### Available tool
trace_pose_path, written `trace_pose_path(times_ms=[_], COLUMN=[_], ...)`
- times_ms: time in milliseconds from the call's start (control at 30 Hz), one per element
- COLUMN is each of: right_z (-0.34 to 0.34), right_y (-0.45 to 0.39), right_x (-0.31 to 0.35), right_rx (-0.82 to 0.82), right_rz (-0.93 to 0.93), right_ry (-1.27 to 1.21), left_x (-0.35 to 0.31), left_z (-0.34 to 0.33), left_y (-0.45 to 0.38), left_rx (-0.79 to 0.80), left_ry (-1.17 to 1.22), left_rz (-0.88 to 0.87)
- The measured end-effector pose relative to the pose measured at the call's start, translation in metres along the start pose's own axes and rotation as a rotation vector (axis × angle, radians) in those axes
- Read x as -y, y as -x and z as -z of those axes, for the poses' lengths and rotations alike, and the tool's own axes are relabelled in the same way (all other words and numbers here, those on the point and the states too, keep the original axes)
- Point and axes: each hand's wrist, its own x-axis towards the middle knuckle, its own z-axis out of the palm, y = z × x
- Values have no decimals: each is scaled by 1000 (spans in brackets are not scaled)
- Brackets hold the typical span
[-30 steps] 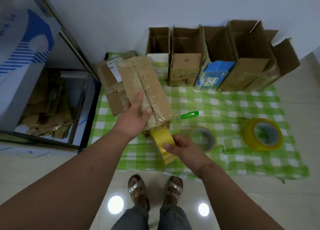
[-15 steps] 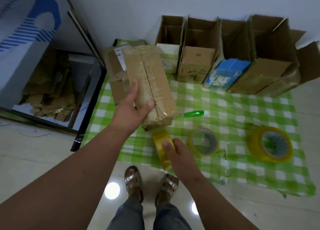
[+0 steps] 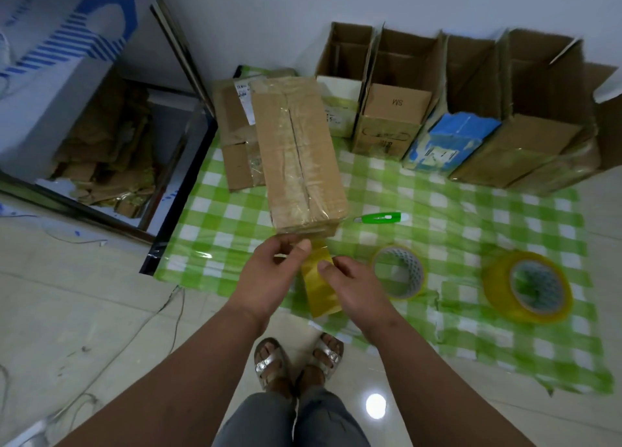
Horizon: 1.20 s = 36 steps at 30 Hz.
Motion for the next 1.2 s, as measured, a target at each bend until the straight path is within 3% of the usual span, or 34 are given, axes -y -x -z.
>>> trace_pose_path(times_ms=[100, 167, 333, 433, 667, 767, 900, 1200], right_z=[1, 5, 38, 63, 83, 83, 81, 104], right_y=[-1, -1, -12, -33, -91, -102, -113, -128], right_x=[0, -1, -3, -3, -14, -21, -19, -10], right_rx=[-23, -49, -330, -399, -100, -94, -87, 118], right_rz=[32, 63, 127, 157, 71, 77, 75, 62], right_ry=[52, 133, 289, 415, 944, 1106, 1152, 1135], left_x=[4, 3, 3, 0, 4, 6, 9, 6], left_z=[-8, -13, -17, -20, -35, -41, -43, -48], left_y=[-4, -5, -7, -6, -3, 2, 8, 12], left_rx=[9, 22, 25, 6, -144, -194, -240, -279], left_ry=[15, 189, 364, 433, 525, 546, 596, 607], left_rz=[25, 124, 233, 274, 272, 261, 242, 230])
